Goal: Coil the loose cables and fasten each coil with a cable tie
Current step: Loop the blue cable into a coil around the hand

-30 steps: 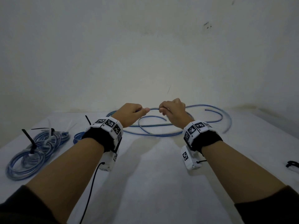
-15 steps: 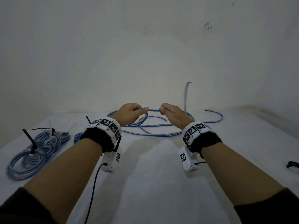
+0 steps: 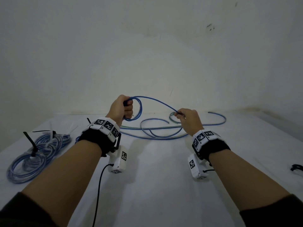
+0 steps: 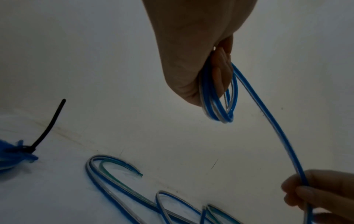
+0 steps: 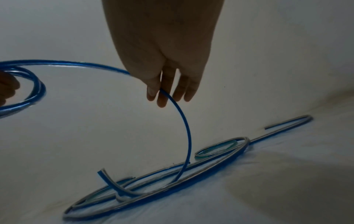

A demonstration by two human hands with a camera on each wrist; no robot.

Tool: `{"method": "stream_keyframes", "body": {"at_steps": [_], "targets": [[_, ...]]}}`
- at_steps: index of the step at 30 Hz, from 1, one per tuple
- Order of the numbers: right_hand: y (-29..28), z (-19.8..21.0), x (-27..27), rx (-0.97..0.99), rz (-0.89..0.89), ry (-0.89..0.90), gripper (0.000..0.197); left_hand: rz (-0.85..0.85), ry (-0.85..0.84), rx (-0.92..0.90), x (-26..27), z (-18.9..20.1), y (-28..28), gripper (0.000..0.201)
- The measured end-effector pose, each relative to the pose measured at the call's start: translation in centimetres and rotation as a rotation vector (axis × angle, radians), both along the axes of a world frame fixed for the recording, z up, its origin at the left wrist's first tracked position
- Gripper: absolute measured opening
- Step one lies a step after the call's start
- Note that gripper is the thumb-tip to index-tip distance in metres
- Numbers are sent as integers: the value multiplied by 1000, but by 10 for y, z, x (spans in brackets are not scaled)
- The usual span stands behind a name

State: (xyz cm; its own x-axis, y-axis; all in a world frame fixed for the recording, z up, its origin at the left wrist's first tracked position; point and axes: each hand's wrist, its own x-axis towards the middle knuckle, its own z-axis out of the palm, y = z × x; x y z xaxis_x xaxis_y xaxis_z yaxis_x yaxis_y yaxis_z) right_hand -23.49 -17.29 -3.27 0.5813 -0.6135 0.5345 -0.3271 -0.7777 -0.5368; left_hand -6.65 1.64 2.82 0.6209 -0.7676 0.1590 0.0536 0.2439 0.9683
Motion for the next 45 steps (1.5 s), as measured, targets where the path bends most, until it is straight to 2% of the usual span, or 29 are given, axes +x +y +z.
{"method": "stream_keyframes", "body": {"at_steps": [2,4,8,11,14,19,22,24,29,32,37,40,45], "targets": [[-2,0,-1,-14,-84,-12,20,-18,10,-11,0,-1,-3,33],[1,2,1,88,-108,-108,16,-33,26,-29,-4,-2,-6,34],[10,9,5,280,-59,-268,3,-47,41,-96,-14,-1,-11,31],[10,10,9,255,-65,-310,7,-61,-23,-145,-19,4,-12,34],[13,15,12,195,-55,-263,12,-61,-182,-127,-24,11,-13,38],[25,20,14,65,123,-114,21,17,-294,-127,-23,15,-19,45],[30,20,15,54,209,11,24,96,-278,-117,-26,13,-22,30],[34,22,17,89,264,77,25,146,-324,-94,-30,11,-24,19],[42,27,18,188,398,192,23,156,-782,-5,-32,-3,-26,10],[45,32,16,200,435,208,21,148,-961,102,-29,-9,-24,12],[44,30,16,105,426,190,7,116,-1016,236,-22,-15,-23,15],[44,28,18,42,417,125,15,122,-1064,319,-21,-16,-22,16],[47,26,21,-98,367,-13,7,85,-1126,416,-23,-19,-21,18]]}}
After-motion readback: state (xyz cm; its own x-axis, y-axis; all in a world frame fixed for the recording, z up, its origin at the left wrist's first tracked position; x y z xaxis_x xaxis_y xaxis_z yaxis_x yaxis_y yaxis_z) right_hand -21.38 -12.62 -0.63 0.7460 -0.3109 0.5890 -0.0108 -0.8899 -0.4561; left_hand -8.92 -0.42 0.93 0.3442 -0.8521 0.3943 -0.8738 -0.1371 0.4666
